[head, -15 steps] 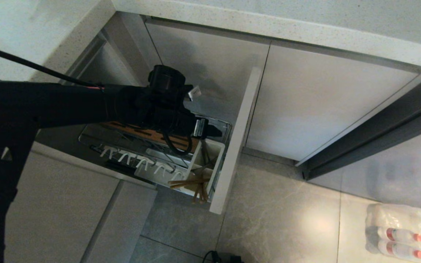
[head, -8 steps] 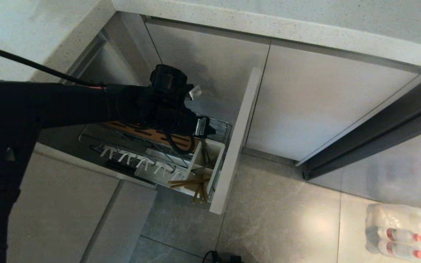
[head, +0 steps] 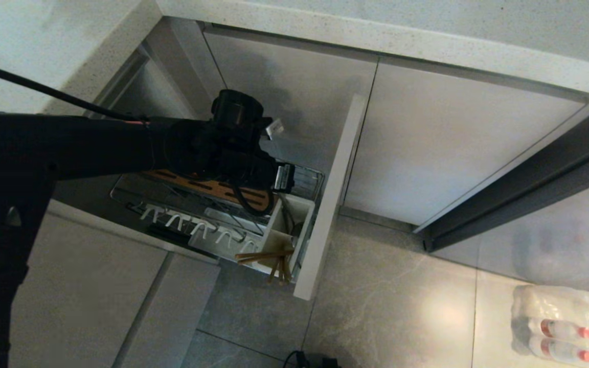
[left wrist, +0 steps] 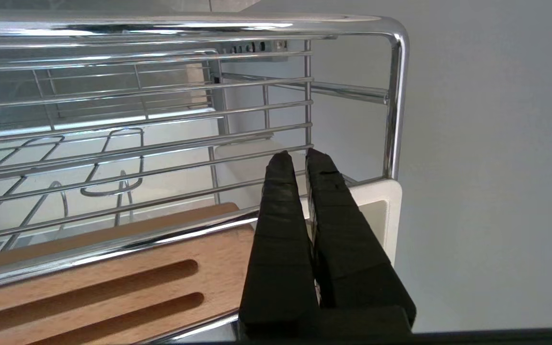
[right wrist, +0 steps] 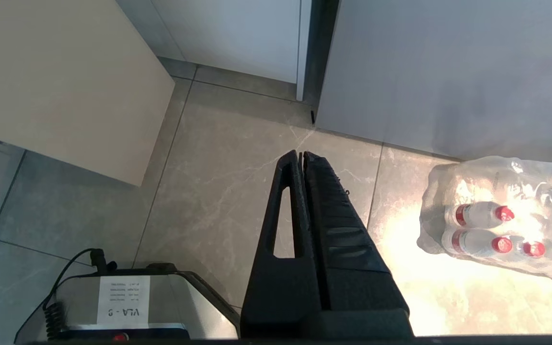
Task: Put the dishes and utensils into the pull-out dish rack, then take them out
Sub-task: Take the spoon out of the cupboard
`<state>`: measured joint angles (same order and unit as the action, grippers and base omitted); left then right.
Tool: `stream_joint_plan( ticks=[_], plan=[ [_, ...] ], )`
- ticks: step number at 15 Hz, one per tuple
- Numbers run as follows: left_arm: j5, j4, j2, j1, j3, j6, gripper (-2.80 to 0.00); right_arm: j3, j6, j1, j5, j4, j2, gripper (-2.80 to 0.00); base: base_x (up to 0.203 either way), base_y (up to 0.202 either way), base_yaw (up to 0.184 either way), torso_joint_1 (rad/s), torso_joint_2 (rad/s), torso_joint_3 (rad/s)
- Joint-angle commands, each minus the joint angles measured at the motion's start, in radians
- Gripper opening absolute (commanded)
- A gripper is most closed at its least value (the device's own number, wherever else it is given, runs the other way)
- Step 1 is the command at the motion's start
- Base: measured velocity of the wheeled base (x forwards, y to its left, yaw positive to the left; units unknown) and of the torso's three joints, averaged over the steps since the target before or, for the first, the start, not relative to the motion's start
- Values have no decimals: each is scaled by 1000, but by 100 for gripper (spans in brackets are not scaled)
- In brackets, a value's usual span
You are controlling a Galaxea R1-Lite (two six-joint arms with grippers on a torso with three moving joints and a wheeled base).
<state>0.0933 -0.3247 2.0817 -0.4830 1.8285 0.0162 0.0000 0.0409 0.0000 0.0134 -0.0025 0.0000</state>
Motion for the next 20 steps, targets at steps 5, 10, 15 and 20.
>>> stream_joint_plan(
  ticks=[5,10,15,20],
  plan=[
    [-80,-9,-46,-16,0,4,-280,0,1,0,0,-1,2,-280,0,0,0,0,0,0],
    [-129,-13,-93,-32,-2,33,-280,0,1,0,0,-1,0,-280,0,0,0,0,0,0],
    [-138,-33,-145,-39,-3,64,-280,0,1,0,0,-1,2,-280,0,0,0,0,0,0],
    [-138,-34,-222,-39,-6,113,-280,0,1,0,0,-1,2,-280,0,0,0,0,0,0]
  ],
)
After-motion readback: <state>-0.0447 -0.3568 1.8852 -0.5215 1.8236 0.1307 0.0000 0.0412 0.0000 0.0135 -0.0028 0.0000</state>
